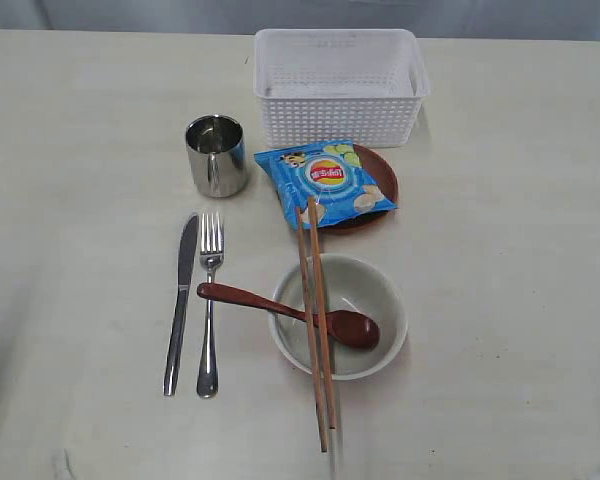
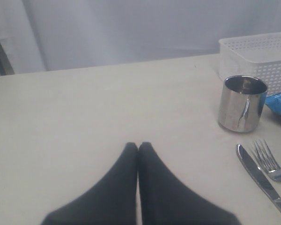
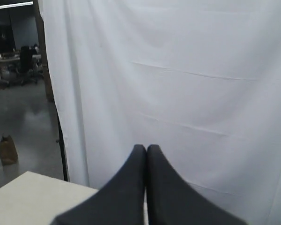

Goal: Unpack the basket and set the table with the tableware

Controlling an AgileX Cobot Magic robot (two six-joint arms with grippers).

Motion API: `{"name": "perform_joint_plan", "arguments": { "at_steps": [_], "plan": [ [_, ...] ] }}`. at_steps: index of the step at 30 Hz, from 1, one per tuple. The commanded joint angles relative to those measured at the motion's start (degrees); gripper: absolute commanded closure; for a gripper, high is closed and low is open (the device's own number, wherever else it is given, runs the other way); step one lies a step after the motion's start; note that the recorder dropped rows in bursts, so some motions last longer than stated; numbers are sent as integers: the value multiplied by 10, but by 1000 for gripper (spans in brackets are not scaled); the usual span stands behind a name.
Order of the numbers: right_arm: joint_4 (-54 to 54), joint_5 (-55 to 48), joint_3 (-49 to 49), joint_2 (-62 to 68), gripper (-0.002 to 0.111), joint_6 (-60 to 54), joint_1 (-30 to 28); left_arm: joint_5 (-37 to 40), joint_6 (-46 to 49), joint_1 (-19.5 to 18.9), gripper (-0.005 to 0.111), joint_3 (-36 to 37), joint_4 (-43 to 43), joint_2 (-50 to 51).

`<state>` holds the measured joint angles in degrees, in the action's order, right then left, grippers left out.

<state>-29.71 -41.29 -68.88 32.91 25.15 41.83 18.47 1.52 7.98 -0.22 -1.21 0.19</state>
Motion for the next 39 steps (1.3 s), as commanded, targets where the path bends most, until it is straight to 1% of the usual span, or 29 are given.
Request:
{"name": "perform_joint_plan", "arguments": {
  "at_steps": [1,4,9,27,29,30,39],
  "plan": [
    [-62,79,126,-100,109,99,1,-1,2,-1,107,2,-3,-2],
    [-66,84,188,-140,109,121,1,-1,2,-1,107,2,-3,-2],
    [-66,77,241,-175,109,120,1,-1,2,-1,107,2,-3,-2],
    [-63,69,252,-190,109,119,1,-1,2,-1,107,2,-3,-2],
    [-49,67,252,-202,109,119,-13,-1,2,-1,107,2,-3,-2],
    [-27,66,252,-217,109,119,-32,-1,2,-1,107,2,-3,-2],
    [178,65,252,-310,109,119,-140,-1,2,-1,107,2,-3,-2]
  ]
}}
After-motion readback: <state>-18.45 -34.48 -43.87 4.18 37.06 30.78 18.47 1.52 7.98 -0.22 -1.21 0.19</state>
